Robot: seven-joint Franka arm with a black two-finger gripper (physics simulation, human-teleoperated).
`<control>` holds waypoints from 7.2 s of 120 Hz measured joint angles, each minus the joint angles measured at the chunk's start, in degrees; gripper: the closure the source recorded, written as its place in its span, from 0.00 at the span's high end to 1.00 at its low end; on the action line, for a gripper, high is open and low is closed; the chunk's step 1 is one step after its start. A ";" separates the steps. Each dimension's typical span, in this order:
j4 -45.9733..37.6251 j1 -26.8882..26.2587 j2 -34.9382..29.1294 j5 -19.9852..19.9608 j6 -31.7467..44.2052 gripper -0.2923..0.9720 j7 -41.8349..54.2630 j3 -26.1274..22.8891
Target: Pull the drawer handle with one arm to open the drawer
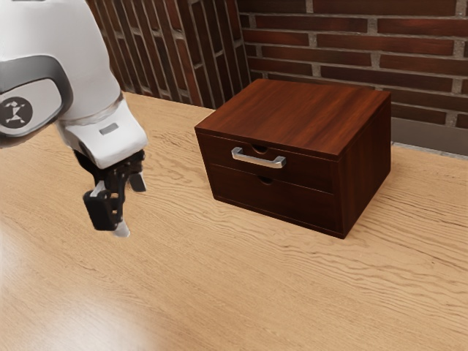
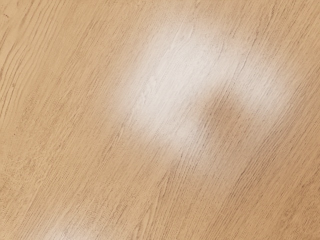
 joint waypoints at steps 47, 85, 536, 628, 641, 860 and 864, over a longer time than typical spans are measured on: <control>0.04 -0.11 1.06 3.89 12.04 0.77 19.45 4.14; -0.28 -1.55 2.62 4.26 22.61 0.77 28.21 9.44; 12.46 -7.07 20.96 -11.78 32.71 0.73 39.84 24.06; 9.85 -10.29 18.67 -12.35 33.66 0.54 40.56 27.82; 10.00 -6.25 18.74 -12.37 33.51 0.54 40.66 27.79; 10.80 -18.69 20.87 -14.39 33.78 0.52 41.32 29.79; 10.84 -19.12 20.83 -14.40 33.78 0.52 41.34 29.99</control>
